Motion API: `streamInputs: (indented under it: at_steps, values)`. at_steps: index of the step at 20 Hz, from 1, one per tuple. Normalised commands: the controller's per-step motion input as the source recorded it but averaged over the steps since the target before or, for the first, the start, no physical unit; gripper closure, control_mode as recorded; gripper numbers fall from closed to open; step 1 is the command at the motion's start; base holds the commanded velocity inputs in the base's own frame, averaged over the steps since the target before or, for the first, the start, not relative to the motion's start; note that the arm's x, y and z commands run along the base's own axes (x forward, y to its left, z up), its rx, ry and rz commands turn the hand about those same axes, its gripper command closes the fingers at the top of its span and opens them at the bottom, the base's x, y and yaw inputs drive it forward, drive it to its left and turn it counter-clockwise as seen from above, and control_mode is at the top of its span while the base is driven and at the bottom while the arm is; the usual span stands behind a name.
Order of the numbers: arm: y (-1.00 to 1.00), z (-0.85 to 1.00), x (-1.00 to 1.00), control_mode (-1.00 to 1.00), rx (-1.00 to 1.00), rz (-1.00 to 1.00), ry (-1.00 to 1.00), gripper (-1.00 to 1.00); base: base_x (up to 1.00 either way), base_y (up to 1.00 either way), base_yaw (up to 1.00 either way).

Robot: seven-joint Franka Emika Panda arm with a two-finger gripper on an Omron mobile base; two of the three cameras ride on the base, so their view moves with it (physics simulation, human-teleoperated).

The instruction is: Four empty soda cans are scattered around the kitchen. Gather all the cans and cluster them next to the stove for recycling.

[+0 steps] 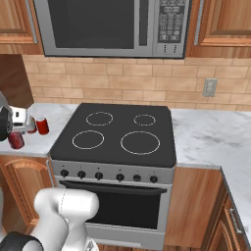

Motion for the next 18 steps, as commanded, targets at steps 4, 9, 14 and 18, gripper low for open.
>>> streamInputs:
  at_steps: [4, 9, 14, 18]
  values:
    - [0.31, -0.21, 0.41, -1.0, -0.02, 0.03, 0.0, 1.0, 0.0, 0.0, 0.0]
    - [0.31, -0.35, 0.38, -1.0, -0.02, 0.03, 0.0, 1.0, 0.0, 0.0, 0.0]
    - [0.14, -0.2, 0.33, -1.0, 0.0, 0.04, 0.0, 1.0, 0.0, 0.0, 0.0]
    - [0.08, -0.07, 0.34, -1.0, 0.0, 0.03, 0.0, 1.0, 0.0, 0.0, 0.0]
